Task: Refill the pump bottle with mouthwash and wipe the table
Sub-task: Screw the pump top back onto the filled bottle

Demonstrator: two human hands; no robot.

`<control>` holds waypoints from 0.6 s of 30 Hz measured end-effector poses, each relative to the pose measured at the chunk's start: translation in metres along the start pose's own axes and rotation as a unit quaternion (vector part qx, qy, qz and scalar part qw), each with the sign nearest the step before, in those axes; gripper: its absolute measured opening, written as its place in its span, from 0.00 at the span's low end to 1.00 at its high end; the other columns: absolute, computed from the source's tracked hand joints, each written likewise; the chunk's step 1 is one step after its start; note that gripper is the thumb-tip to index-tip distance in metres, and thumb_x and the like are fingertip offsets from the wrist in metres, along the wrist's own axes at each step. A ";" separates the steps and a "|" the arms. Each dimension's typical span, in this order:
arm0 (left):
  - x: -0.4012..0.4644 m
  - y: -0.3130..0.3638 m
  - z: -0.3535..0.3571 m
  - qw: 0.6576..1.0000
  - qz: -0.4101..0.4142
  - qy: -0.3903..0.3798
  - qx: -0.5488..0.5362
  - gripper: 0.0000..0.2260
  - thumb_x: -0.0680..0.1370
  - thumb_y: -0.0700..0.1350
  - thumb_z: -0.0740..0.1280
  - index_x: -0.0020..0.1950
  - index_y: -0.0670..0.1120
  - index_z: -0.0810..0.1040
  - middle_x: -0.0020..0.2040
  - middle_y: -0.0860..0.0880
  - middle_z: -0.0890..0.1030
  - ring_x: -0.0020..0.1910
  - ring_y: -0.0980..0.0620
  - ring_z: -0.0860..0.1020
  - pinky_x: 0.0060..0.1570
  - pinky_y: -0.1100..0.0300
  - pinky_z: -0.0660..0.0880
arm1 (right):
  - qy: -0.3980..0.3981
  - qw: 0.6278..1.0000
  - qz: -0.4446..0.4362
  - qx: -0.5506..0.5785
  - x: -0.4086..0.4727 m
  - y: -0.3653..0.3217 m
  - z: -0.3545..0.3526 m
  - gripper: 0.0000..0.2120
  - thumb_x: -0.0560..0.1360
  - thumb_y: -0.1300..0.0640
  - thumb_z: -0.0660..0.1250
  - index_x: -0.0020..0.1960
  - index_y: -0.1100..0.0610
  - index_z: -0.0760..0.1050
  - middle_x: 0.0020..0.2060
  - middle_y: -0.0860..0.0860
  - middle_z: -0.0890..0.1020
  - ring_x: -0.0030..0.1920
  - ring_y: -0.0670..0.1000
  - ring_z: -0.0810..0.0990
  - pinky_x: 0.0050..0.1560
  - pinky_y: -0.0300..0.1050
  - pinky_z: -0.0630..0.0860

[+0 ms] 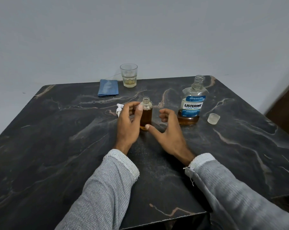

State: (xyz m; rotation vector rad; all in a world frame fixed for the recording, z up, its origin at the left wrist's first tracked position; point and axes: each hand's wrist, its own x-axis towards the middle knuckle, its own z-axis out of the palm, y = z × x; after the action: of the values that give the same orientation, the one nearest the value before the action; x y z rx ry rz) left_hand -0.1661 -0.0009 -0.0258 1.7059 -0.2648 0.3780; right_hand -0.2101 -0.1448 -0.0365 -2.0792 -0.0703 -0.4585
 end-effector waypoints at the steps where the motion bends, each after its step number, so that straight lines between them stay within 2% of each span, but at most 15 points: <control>1: 0.001 -0.001 -0.001 1.000 -0.003 0.011 0.002 0.12 0.80 0.56 0.61 0.58 0.52 0.75 0.53 0.59 0.78 0.52 0.67 0.76 0.47 0.75 0.72 | -0.009 1.000 0.001 -0.001 0.004 -0.002 0.005 0.33 0.68 0.42 0.74 0.66 0.47 0.63 0.59 0.48 0.71 0.59 0.44 0.71 0.58 0.34 0.69; 5: 0.004 -0.005 -0.004 0.998 -0.004 0.061 0.032 0.12 0.81 0.55 0.58 0.58 0.51 0.76 0.50 0.57 0.79 0.51 0.62 0.78 0.48 0.71 0.73 | -0.030 1.000 -0.009 -0.005 0.022 -0.009 0.017 0.34 0.67 0.42 0.75 0.67 0.50 0.63 0.62 0.48 0.72 0.61 0.46 0.72 0.61 0.43 0.72; 8: 0.006 -0.006 -0.004 0.995 0.008 0.095 0.027 0.12 0.81 0.54 0.58 0.55 0.50 0.76 0.47 0.53 0.81 0.48 0.55 0.80 0.48 0.58 0.78 | -0.031 0.999 -0.019 -0.021 0.029 -0.009 0.023 0.30 0.70 0.43 0.74 0.66 0.50 0.65 0.61 0.47 0.76 0.60 0.46 0.74 0.62 0.48 0.72; 11: 0.008 -0.008 -0.006 0.992 0.011 0.120 0.024 0.09 0.81 0.54 0.59 0.53 0.52 0.76 0.44 0.54 0.81 0.44 0.56 0.81 0.46 0.52 0.79 | -0.023 0.999 -0.032 -0.019 0.029 -0.007 0.027 0.26 0.72 0.45 0.72 0.64 0.50 0.67 0.58 0.46 0.77 0.58 0.45 0.75 0.61 0.48 0.73; 13: 0.009 -0.009 -0.008 0.991 0.008 0.131 0.025 0.04 0.81 0.52 0.61 0.51 0.56 0.75 0.44 0.54 0.81 0.42 0.57 0.81 0.45 0.54 0.80 | -0.020 0.999 -0.033 -0.015 0.029 -0.005 0.027 0.25 0.72 0.45 0.72 0.64 0.49 0.67 0.57 0.44 0.77 0.57 0.43 0.75 0.60 0.46 0.73; 15: 0.010 -0.011 -0.011 0.989 0.002 0.148 0.026 0.04 0.80 0.48 0.63 0.49 0.57 0.75 0.45 0.55 0.81 0.42 0.58 0.81 0.43 0.59 0.79 | -0.022 0.999 -0.029 -0.019 0.029 -0.005 0.027 0.25 0.71 0.43 0.72 0.64 0.47 0.66 0.57 0.41 0.75 0.57 0.42 0.74 0.61 0.46 0.73; 18: 0.011 -0.013 -0.019 0.982 -0.011 0.181 0.042 0.04 0.79 0.44 0.66 0.50 0.53 0.76 0.44 0.57 0.81 0.42 0.62 0.79 0.41 0.69 0.75 | -0.027 0.999 -0.019 -0.022 0.029 -0.004 0.028 0.26 0.71 0.41 0.71 0.64 0.44 0.65 0.58 0.39 0.73 0.58 0.42 0.73 0.63 0.50 0.72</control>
State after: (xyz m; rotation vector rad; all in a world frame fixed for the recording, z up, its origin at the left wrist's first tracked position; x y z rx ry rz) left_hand -0.1533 0.0207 -0.0305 1.6836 0.0371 0.6819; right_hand -0.1758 -0.1227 -0.0361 -2.1368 -0.1325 -0.4291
